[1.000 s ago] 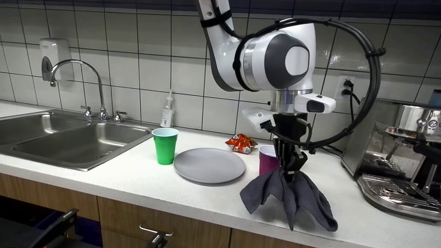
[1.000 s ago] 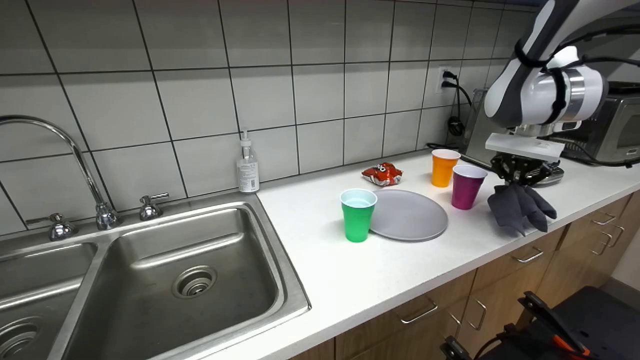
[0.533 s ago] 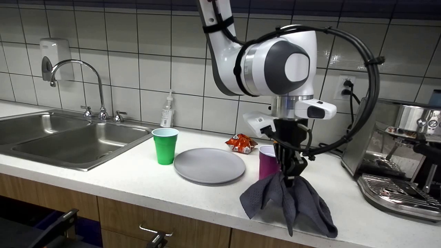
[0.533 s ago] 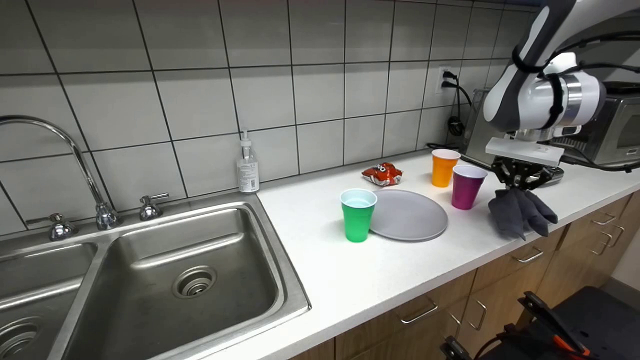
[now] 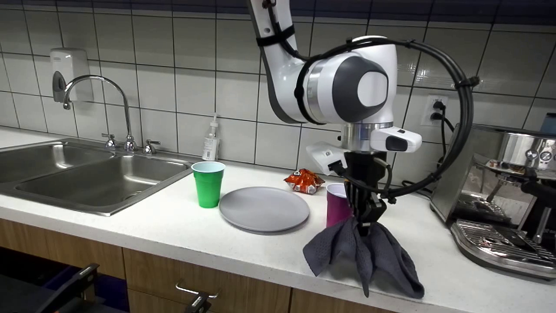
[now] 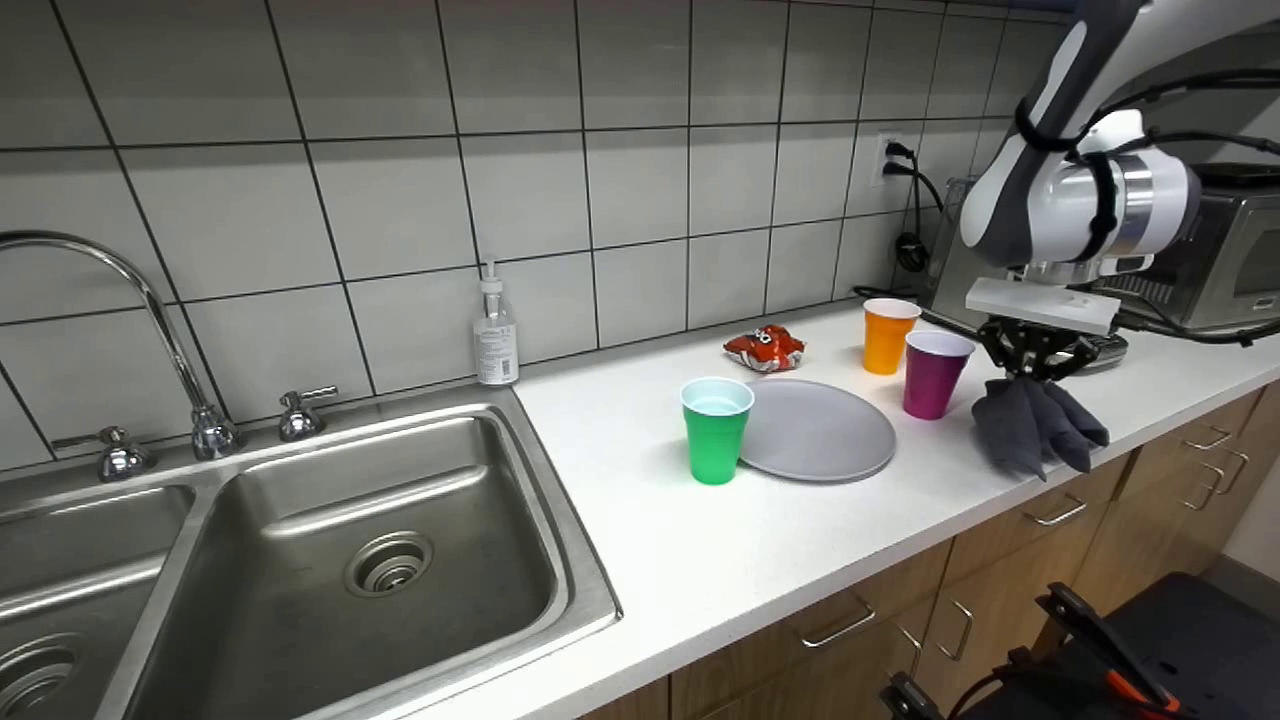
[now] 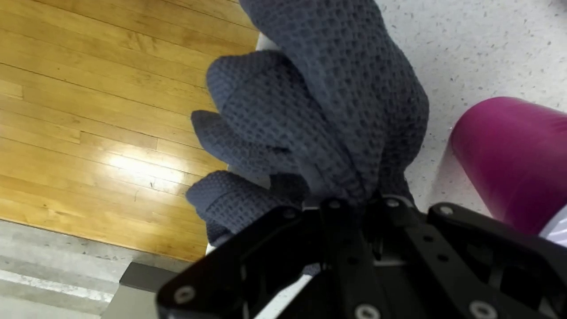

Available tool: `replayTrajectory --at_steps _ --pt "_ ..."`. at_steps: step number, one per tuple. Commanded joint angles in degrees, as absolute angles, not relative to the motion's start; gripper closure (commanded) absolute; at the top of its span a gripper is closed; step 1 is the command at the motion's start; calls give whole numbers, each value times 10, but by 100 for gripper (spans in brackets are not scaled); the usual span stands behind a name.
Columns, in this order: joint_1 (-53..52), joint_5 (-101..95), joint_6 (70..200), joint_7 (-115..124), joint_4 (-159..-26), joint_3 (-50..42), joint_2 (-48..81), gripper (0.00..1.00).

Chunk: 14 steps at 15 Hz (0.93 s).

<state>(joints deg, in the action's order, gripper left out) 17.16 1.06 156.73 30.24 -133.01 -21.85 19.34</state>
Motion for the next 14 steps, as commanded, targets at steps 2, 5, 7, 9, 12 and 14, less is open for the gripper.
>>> replayTrajectory --at_steps 2,5,7,9,12,14 --pt "163 32 1571 278 -1315 -222 208 97" --pt "159 30 1571 280 -1313 -225 212 64" --pt "158 31 1572 280 -1312 -225 213 57" --pt "157 31 1572 280 -1312 -225 211 41" --pt "155 29 1571 280 -1311 -226 208 20" --pt "153 27 1570 282 -1311 -227 205 5"
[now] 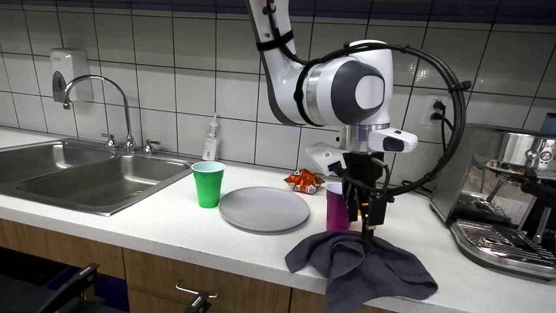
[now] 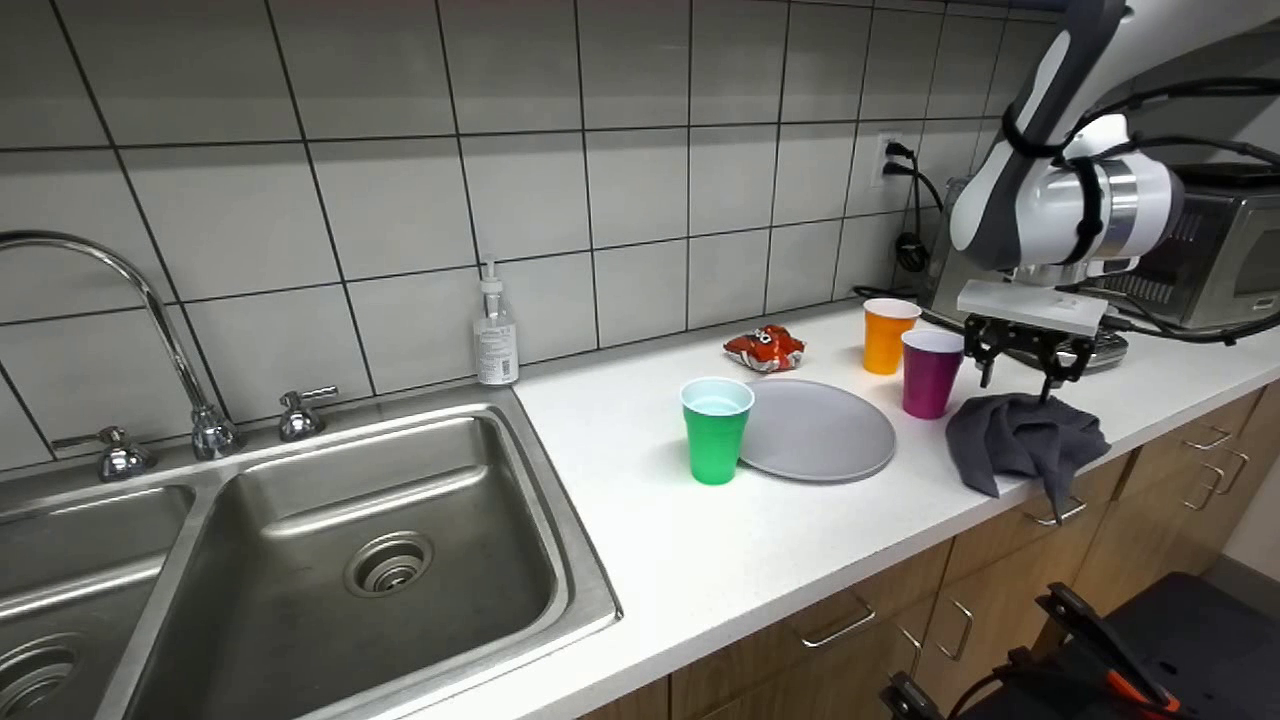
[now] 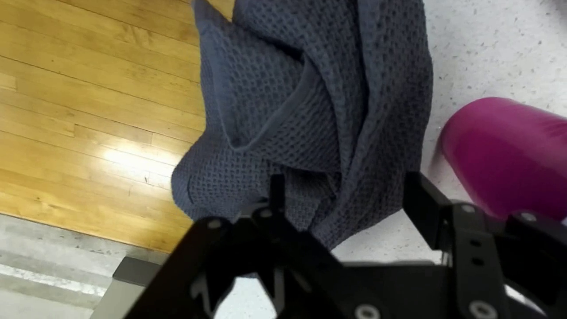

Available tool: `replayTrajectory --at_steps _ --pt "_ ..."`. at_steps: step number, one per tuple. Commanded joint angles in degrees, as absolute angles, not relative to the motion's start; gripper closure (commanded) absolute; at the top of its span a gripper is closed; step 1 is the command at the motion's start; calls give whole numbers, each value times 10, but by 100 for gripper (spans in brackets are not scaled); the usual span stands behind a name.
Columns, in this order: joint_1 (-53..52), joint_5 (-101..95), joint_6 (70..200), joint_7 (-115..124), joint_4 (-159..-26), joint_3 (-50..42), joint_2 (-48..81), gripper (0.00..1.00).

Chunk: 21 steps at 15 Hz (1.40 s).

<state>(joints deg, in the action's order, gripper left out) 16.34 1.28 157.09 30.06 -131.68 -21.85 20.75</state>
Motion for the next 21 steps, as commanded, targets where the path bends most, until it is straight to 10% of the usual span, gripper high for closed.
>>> replayTrajectory --at_steps 1,21 --pt "152 25 1569 282 -1311 -228 203 0" --pt "142 1 1573 278 -1368 -284 130 0"
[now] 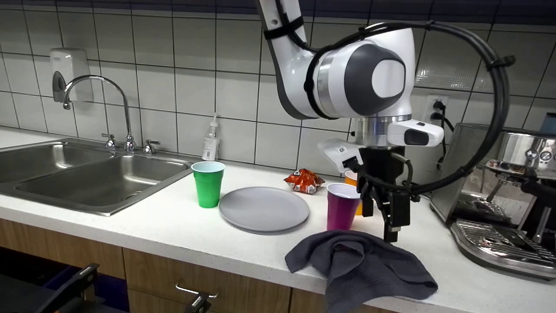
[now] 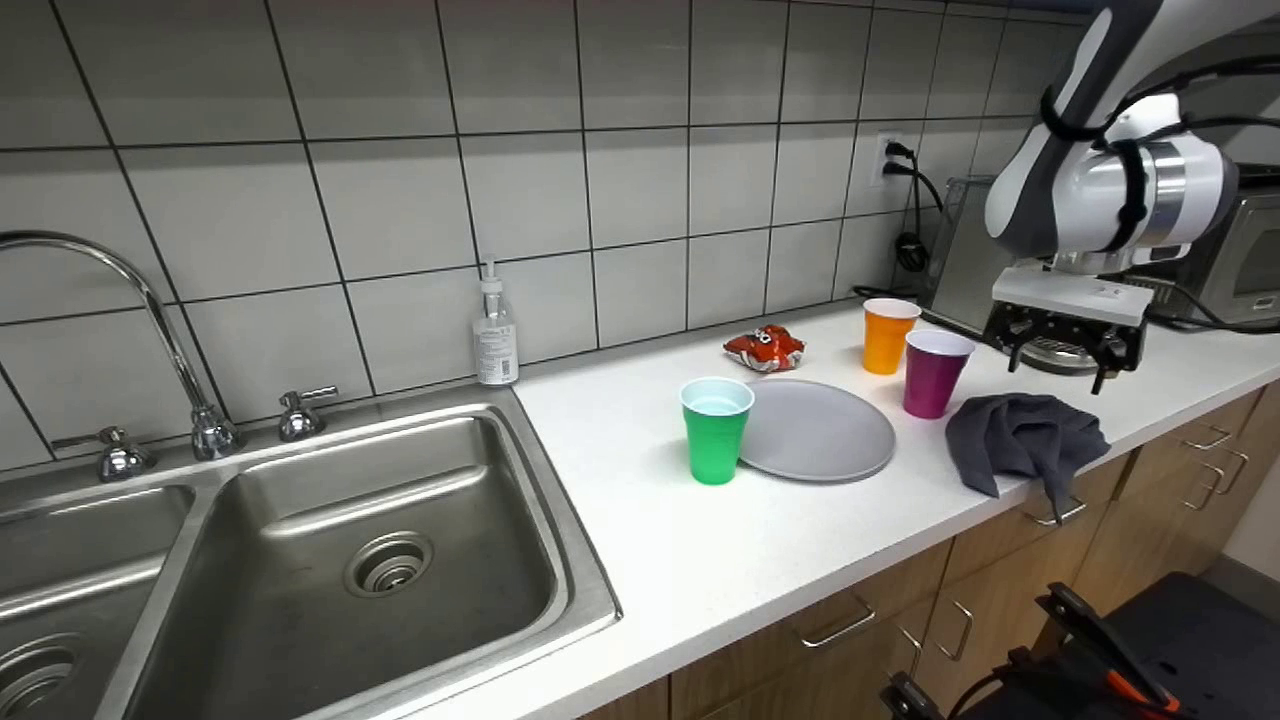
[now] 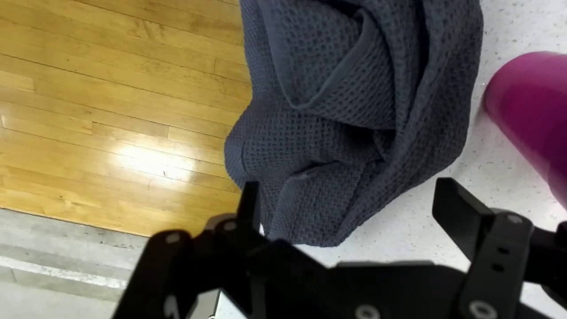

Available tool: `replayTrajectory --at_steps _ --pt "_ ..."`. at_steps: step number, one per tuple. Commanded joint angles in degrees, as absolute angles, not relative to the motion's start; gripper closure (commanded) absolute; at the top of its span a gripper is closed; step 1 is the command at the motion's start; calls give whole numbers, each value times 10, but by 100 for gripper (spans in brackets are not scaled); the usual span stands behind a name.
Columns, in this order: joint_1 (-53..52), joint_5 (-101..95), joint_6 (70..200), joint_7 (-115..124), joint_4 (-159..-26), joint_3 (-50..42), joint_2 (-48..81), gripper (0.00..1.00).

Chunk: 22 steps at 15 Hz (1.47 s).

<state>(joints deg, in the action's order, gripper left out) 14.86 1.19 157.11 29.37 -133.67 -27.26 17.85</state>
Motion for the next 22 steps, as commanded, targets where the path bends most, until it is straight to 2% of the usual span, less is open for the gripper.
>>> replayTrajectory --at_steps 1,10,22 --pt "141 -3 1572 278 -1372 -286 121 0" --pt "126 -62 1548 308 -1370 -271 76 0" --pt "113 -30 1523 310 -1302 -237 144 0"
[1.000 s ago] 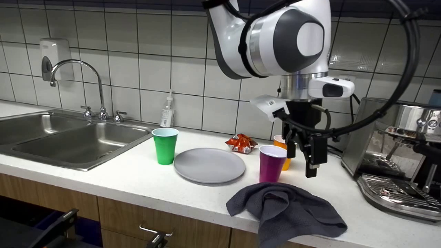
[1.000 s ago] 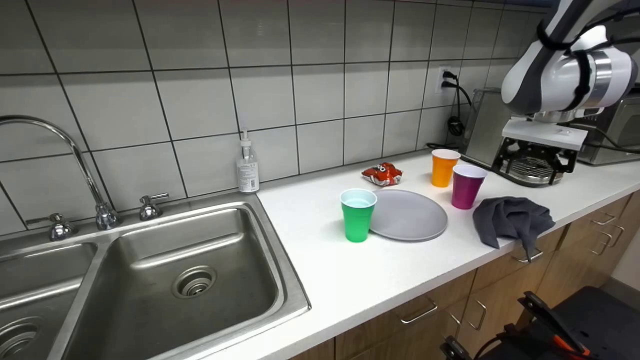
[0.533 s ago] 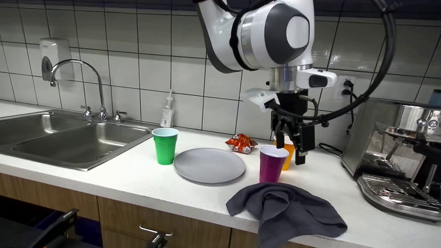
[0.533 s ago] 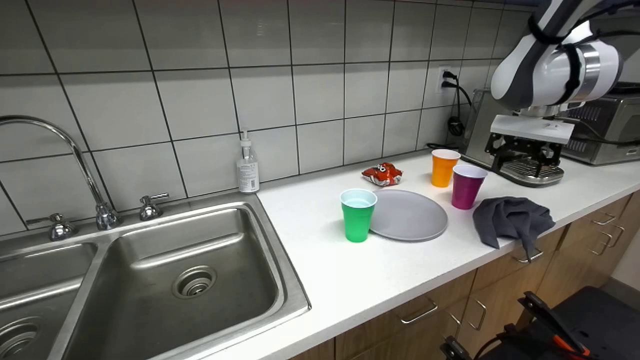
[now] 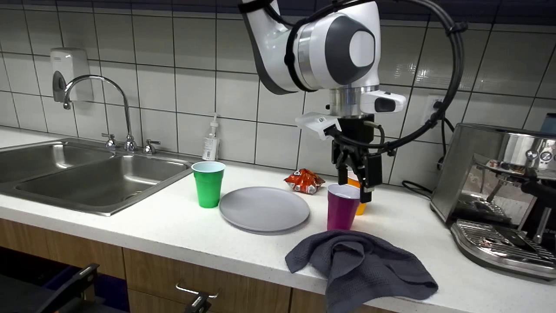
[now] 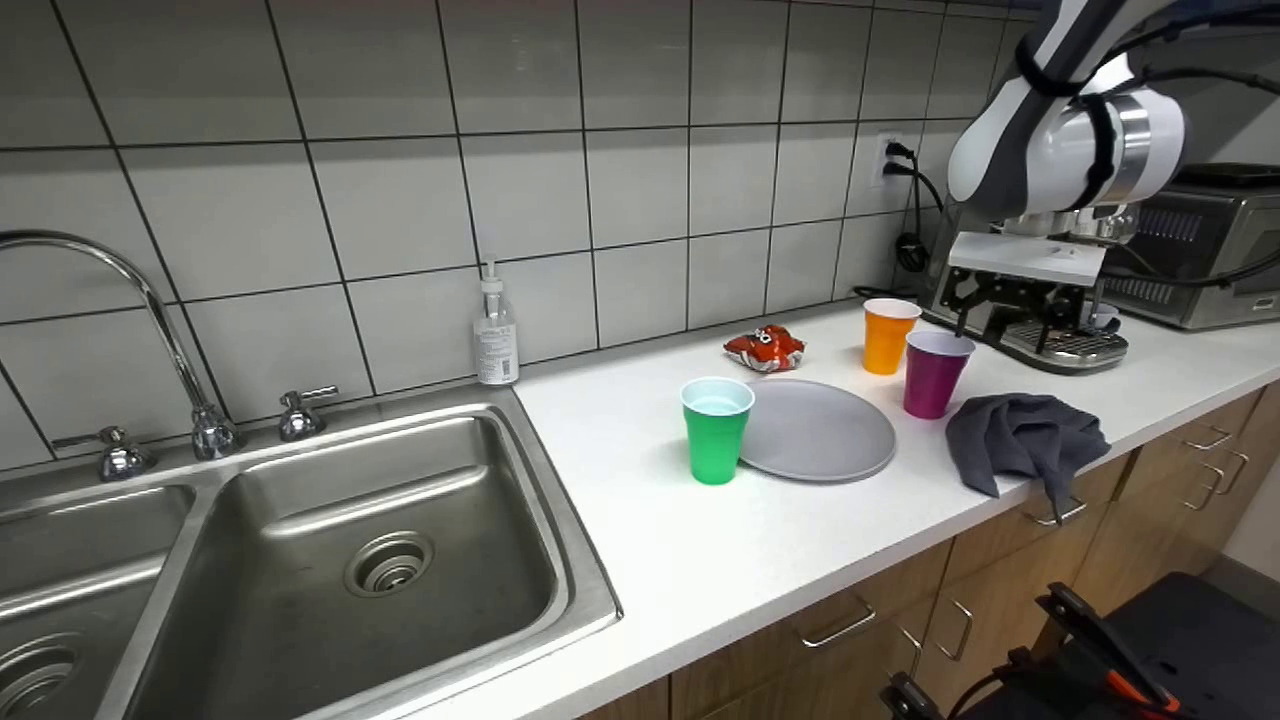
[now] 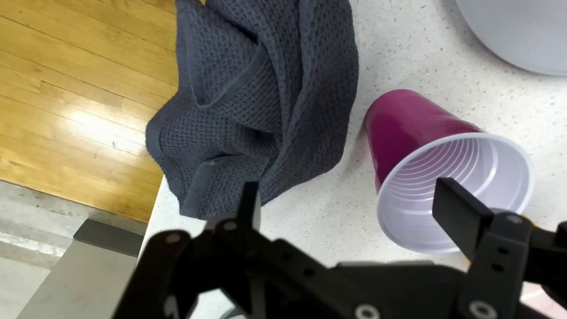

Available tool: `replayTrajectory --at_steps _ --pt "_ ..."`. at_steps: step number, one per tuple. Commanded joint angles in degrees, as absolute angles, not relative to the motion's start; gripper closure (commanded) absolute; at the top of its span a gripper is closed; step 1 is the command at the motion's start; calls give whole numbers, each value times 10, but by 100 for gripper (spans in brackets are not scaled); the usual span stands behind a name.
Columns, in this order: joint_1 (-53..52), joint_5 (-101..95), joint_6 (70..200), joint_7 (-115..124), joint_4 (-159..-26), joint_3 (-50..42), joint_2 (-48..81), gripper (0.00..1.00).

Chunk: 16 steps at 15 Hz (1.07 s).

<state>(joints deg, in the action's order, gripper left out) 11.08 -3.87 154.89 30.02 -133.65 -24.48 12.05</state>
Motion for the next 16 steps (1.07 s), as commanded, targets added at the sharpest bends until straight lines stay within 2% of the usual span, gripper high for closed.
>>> replayTrajectory --at_steps 1,16 --pt "113 -28 1519 310 -1295 -236 153 0" --pt "111 14 1493 301 -1211 -233 249 0"
